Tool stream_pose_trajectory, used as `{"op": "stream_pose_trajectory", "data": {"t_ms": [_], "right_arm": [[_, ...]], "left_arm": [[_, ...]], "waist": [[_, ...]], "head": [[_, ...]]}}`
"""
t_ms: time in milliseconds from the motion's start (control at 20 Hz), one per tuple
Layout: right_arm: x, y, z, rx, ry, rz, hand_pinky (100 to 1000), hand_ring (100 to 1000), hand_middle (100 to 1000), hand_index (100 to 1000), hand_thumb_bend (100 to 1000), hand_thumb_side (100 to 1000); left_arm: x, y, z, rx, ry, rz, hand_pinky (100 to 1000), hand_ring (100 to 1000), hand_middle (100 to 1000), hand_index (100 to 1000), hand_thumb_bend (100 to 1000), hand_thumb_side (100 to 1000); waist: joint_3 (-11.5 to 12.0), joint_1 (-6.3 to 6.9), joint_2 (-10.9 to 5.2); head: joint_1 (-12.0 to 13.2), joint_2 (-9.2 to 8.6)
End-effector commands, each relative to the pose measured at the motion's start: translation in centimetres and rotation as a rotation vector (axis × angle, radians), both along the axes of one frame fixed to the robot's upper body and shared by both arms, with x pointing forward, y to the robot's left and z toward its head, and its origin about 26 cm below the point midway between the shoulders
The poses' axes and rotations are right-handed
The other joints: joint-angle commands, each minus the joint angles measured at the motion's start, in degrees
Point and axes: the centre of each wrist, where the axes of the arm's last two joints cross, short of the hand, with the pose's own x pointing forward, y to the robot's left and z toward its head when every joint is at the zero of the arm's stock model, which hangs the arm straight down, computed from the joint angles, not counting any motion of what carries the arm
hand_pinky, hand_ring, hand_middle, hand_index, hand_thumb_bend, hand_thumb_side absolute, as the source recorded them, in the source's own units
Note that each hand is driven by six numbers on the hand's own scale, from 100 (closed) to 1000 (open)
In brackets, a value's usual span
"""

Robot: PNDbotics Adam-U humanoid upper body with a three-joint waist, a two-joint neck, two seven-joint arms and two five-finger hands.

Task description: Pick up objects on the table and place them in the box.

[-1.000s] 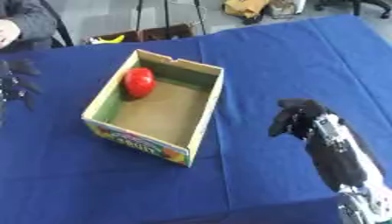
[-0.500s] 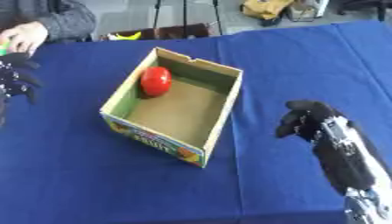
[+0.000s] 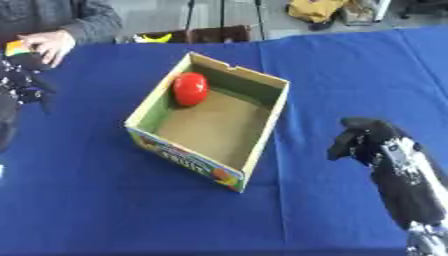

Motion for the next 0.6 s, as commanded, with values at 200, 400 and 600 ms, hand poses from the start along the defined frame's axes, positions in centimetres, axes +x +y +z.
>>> {"op": "stream_pose_trajectory", "data": {"t_ms": [200,400,600], "right_arm": [[0.01,-0.35,1.01,-0.015,-0.04,0.005,572,562,542,743,100,747],[0.05,-0.4,1.08,-0.016,-0.044,0.006,572,562,542,743,100,741],[0.04,-0.47,1.08,-0.016,-0.043,0.002,571,562,542,743,100,742]], "left_arm": [[-0.17,0.17,0.86,0.011,-0.027,-0.002,308,521,632,797,266,1000],[-0.21,0.19,0.79,0.011,-0.026,0.0,308,521,632,797,267,1000],[-0.21,0.13,0.72,0.01,-0.024,-0.001,308,521,632,797,265,1000]], "waist": [[-0.05,0.01,-0.67],[0.08,0.01,-0.66],[-0.08,0.08,-0.69]], "head": [[0.31,0.32],[1.25,0.45],[1.8,0.79]]}}
